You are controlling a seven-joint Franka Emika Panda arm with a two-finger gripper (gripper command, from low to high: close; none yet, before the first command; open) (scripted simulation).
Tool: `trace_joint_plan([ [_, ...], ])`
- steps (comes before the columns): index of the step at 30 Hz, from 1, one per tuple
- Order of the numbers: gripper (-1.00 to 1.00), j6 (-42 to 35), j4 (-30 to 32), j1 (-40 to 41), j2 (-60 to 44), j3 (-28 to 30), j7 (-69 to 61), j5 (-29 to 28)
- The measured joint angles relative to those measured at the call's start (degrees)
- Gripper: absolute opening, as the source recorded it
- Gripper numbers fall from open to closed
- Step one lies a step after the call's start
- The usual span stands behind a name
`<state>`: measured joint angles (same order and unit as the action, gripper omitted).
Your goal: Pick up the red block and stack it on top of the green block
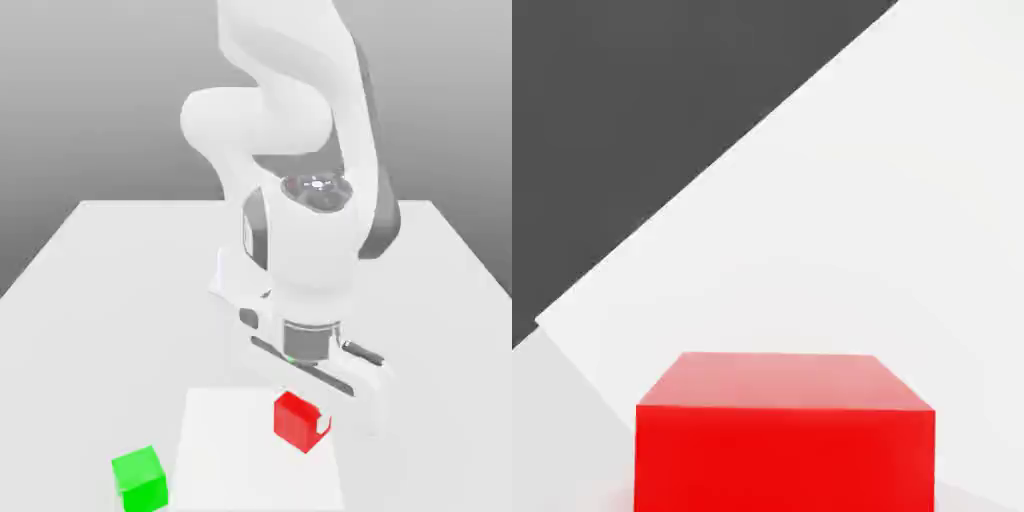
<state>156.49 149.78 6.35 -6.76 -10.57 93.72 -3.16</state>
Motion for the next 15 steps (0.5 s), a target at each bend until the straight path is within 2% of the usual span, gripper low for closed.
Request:
trace_joint_plan([
  [7, -1.00, -7.5, -9.5, 11.2, -1.9, 7.1, -16.4, 2.3],
  [11, -1.00, -1.8, -10.8, 12.2, -8.9, 8.2, -17.5, 1.7],
  [12, 1.00, -0.5, -10.9, 12.2, -10.3, 8.2, -17.5, 1.5],
  [15, 1.00, -0.5, -10.9, 12.2, -10.3, 8.2, -17.5, 1.5],
])
